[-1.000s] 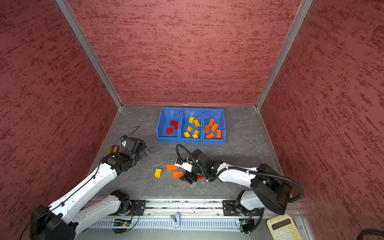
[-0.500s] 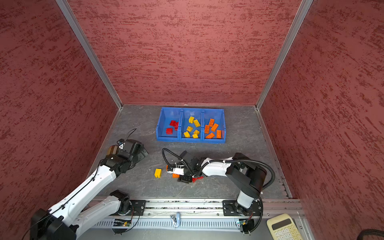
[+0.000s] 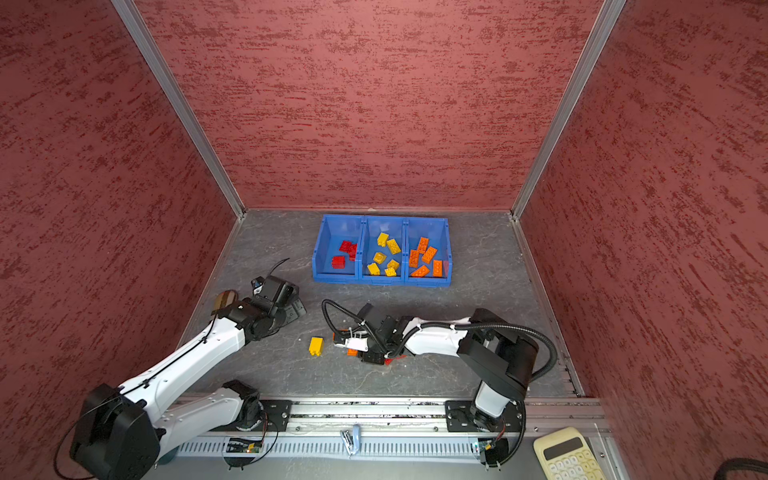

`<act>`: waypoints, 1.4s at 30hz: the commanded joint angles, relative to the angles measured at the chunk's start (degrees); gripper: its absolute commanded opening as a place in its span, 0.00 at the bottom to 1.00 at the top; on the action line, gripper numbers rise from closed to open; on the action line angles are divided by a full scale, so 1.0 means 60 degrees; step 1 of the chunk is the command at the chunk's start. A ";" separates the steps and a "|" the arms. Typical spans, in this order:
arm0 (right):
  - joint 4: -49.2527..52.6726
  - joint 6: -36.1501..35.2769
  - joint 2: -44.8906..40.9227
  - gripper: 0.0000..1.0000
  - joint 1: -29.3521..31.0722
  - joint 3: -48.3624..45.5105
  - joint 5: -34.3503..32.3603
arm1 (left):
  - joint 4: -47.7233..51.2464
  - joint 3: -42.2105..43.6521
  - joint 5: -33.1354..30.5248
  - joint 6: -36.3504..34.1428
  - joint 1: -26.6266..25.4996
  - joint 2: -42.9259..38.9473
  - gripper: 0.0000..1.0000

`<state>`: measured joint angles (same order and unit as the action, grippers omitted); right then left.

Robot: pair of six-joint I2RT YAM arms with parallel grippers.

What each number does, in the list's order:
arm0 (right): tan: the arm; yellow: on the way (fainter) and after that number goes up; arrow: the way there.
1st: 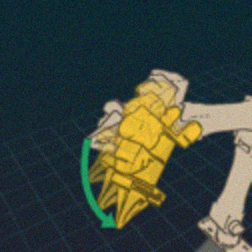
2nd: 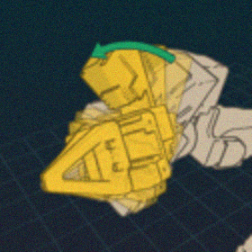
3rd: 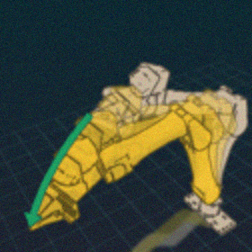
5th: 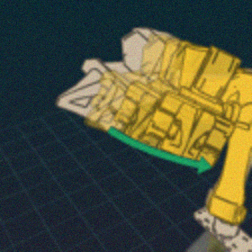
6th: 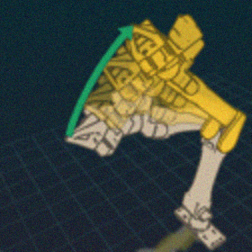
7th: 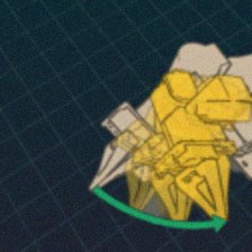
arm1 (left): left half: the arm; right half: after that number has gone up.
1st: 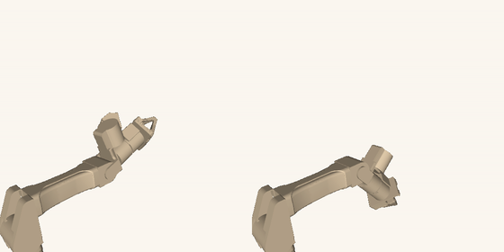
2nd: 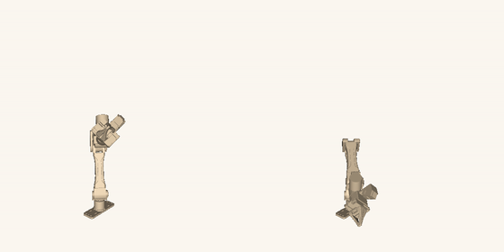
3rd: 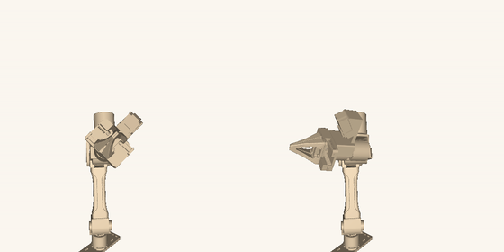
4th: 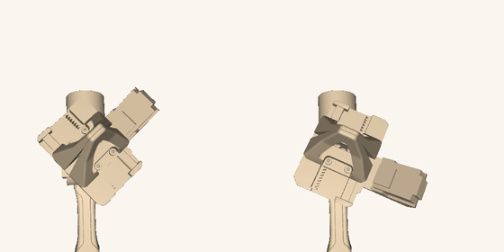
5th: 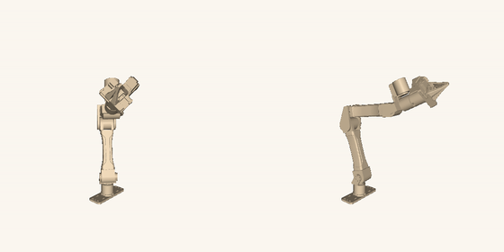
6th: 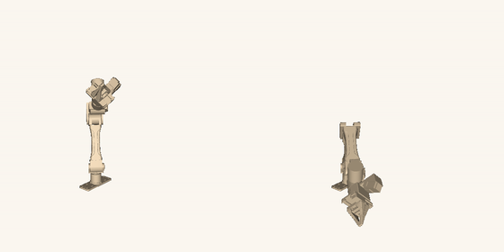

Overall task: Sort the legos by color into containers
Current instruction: 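Carry the orange brick to the orange compartment with the right gripper, then release the orange brick while the left gripper grasps a yellow brick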

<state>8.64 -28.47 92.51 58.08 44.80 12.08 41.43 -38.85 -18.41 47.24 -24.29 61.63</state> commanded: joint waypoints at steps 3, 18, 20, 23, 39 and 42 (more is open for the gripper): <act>-0.0764 0.0816 -0.1839 0.18 -0.0249 -0.0566 -0.0523 | -0.0398 -0.0325 -0.0205 -0.0456 -0.0386 0.0083 1.00; -0.2390 0.6532 -0.4343 0.22 -0.5542 -0.1730 -0.1602 | 0.0851 -0.1463 -0.1016 -0.1418 -0.1713 0.1384 1.00; -0.2110 0.7075 -0.3984 0.23 -0.6166 -0.1439 -0.1719 | 0.0986 -0.1453 -0.0750 -0.1464 -0.1898 0.1433 1.00; -0.1619 0.7403 -0.3199 0.24 -0.6797 -0.0746 -0.1639 | 0.0916 -0.1279 -0.0143 -0.1507 -0.2117 0.1404 1.00; -0.1225 0.7544 -0.0714 0.69 -0.6897 0.1621 -0.1867 | 0.0947 -0.0733 0.1685 -0.1780 -0.2583 0.1607 0.84; -0.0923 0.7521 -0.0966 0.74 -0.6883 0.1573 -0.2025 | 0.1002 -0.0725 0.1996 -0.1865 -0.2598 0.1907 0.77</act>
<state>0.91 15.90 89.01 16.97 53.10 1.19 46.70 -44.05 -9.56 36.84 -39.57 71.42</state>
